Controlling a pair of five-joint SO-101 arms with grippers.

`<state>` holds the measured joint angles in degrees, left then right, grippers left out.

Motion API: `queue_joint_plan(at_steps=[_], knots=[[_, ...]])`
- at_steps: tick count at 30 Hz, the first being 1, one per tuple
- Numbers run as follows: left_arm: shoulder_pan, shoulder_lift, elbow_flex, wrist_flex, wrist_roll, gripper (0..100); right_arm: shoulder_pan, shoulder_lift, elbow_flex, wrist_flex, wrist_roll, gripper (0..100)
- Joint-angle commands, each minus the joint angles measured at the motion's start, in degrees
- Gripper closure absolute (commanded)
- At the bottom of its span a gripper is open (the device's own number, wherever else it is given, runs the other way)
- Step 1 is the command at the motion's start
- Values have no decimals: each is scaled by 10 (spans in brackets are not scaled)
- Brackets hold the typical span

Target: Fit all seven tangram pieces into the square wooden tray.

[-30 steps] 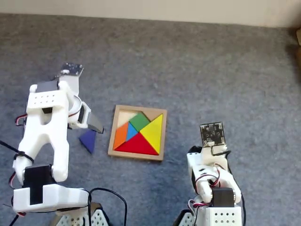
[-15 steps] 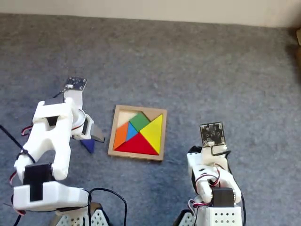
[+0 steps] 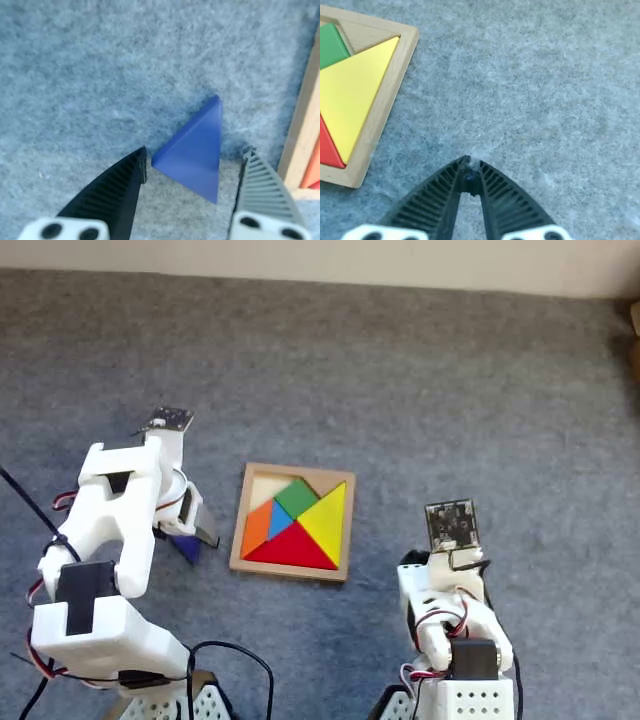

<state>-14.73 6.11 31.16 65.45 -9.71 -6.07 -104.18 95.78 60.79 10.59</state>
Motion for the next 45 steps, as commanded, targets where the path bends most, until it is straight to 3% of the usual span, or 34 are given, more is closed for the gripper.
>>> queue_joint_plan(at_steps=[1, 5, 15, 20, 29, 35, 45], knots=[[10, 0, -23, 8, -2, 777, 7, -11, 58, -2, -1, 995], [10, 2, -22, 8, -2, 847, 7, -11, 58, -2, -1, 995], [73, -4, 9, 9, -2, 850, 7, -11, 58, -2, -1, 995], [93, -71, 11, 18, -2, 938, 7, -11, 58, -2, -1, 995], [102, -218, 9, 57, -5, 866, 7, -11, 58, -2, -1, 995], [149, -221, 0, 47, -89, 869, 7, -11, 58, -2, -1, 995], [223, -201, -45, 52, -98, 867, 7, -11, 58, -2, -1, 995]])
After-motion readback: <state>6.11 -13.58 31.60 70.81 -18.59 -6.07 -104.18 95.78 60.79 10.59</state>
